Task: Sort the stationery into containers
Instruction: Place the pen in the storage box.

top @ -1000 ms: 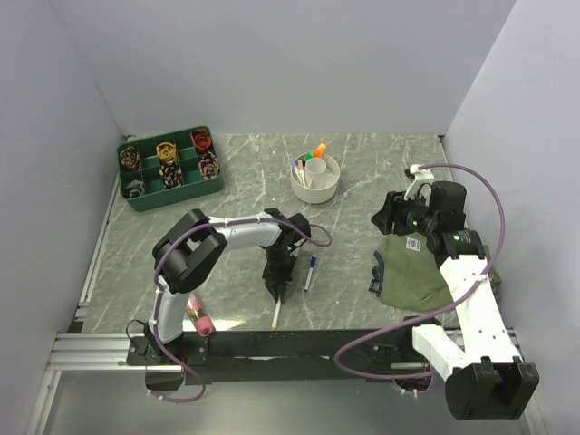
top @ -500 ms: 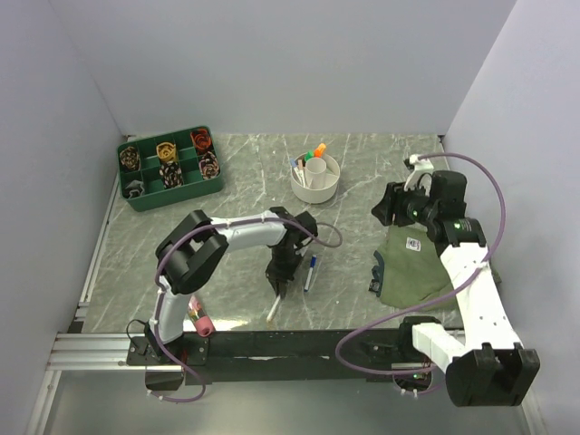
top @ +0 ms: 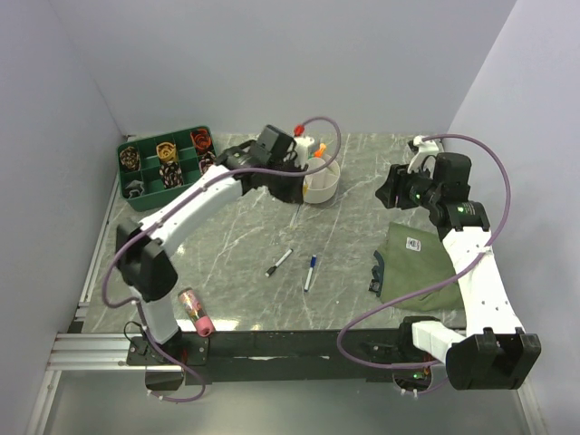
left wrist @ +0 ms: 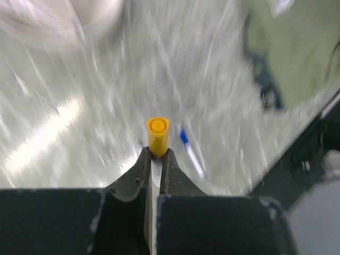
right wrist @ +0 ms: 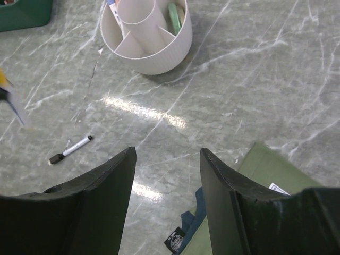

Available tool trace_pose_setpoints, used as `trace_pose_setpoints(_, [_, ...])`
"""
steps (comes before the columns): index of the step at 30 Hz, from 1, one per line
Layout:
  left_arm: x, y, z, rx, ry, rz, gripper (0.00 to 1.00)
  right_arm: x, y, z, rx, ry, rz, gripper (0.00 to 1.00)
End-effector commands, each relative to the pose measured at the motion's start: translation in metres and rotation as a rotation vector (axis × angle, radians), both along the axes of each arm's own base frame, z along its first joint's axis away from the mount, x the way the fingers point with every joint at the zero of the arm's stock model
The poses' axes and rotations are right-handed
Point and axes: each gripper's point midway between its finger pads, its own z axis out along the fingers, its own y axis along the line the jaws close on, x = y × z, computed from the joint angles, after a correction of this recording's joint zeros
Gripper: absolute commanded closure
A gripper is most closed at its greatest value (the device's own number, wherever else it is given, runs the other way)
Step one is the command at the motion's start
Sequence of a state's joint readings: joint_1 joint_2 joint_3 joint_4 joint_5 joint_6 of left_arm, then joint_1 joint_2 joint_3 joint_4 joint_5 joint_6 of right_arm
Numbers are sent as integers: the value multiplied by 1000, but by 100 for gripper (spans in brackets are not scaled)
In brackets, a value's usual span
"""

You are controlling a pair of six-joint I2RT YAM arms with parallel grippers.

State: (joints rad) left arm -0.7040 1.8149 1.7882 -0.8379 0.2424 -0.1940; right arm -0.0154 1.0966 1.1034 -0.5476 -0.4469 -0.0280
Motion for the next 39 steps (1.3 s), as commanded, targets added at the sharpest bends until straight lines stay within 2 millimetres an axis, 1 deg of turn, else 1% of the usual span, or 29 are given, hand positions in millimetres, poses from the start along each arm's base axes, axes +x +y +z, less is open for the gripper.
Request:
trace_pose_setpoints(1, [50, -16, 98, -219, -509, -64, 99, 9, -6, 20, -36, -86, -22, 41])
trace_pose_setpoints(2, [51, -8, 91, -209, -577, -65, 99, 10, -6, 22, -37, -101, -25, 41])
trace_pose_setpoints(3, [65, -15, 124, -297, -747, -46, 99, 9, -6, 20, -37, -102, -25, 41])
trace_pose_setpoints(4, [70, -13, 128, -307, -814, -35, 99, 8, -7, 20, -37, -103, -28, 41])
trace_pose_setpoints(5, [78, -8, 116, -274, -853, -11, 99, 8, -7, 20, -39, -107, -29, 41])
trace_pose_setpoints(7, [93, -10, 124, -280, -914, 23, 99, 7, -8, 17, -46, -102, -32, 41])
trace_pose_setpoints(8, [105, -15, 122, -272, -907, 36, 99, 6, -8, 15, -48, -97, -29, 41])
trace_pose_setpoints(10, [118, -17, 118, -272, -890, 56, 99, 6, -9, 14, -54, -97, -27, 41])
trace_pose_setpoints(11, [125, -22, 114, -276, -883, 56, 99, 6, -10, 13, -58, -96, -30, 41])
trace_pose_setpoints(12, [131, -21, 114, -277, -880, 69, 99, 6, -9, 12, -57, -93, -29, 41])
trace_pose_setpoints(13, [135, -23, 111, -287, -865, 79, 99, 7, -10, 12, -58, -93, -30, 41])
trace_pose_setpoints(14, [142, -27, 105, -285, -849, 89, 99, 7, -9, 11, -56, -92, -26, 41])
trace_pose_setpoints(16, [152, -26, 95, -289, -811, 117, 99, 7, -9, 8, -53, -85, -26, 41])
trace_pose_setpoints(17, [159, -28, 85, -279, -787, 125, 99, 7, -8, 8, -51, -83, -25, 41])
trace_pose_setpoints(18, [166, -24, 80, -263, -778, 150, 99, 7, -8, 8, -49, -82, -24, 41])
trace_pose_setpoints(19, [169, -25, 76, -271, -751, 171, 99, 7, -8, 7, -51, -81, -22, 41])
trace_pose_setpoints(20, [174, -27, 66, -266, -730, 176, 99, 6, -8, 6, -51, -75, -25, 41])
trace_pose_setpoints(23, [182, -30, 49, -251, -703, 177, 99, 6, -9, 5, -60, -64, -23, 41])
trace_pose_setpoints(24, [185, -29, 44, -246, -693, 183, 99, 7, -9, 4, -63, -61, -23, 41])
trace_pose_setpoints(25, [185, -32, 44, -258, -683, 178, 99, 8, -10, 3, -66, -57, -25, 41])
trace_pose_setpoints(27, [187, -33, 30, -249, -651, 179, 99, 10, -11, 1, -68, -49, -26, 41])
trace_pose_setpoints(30, [185, -37, 19, -253, -618, 164, 99, 14, -10, 2, -64, -48, -27, 41])
trace_pose_setpoints(31, [184, -37, 12, -249, -601, 164, 99, 15, -10, 2, -62, -47, -27, 41])
trace_pose_setpoints(34, [182, -37, -1, -246, -571, 171, 99, 18, -9, 4, -55, -44, -28, 41])
trace_pose_setpoints(39, [182, -34, -10, -243, -541, 203, 99, 19, -6, 0, -32, -20, -25, 41])
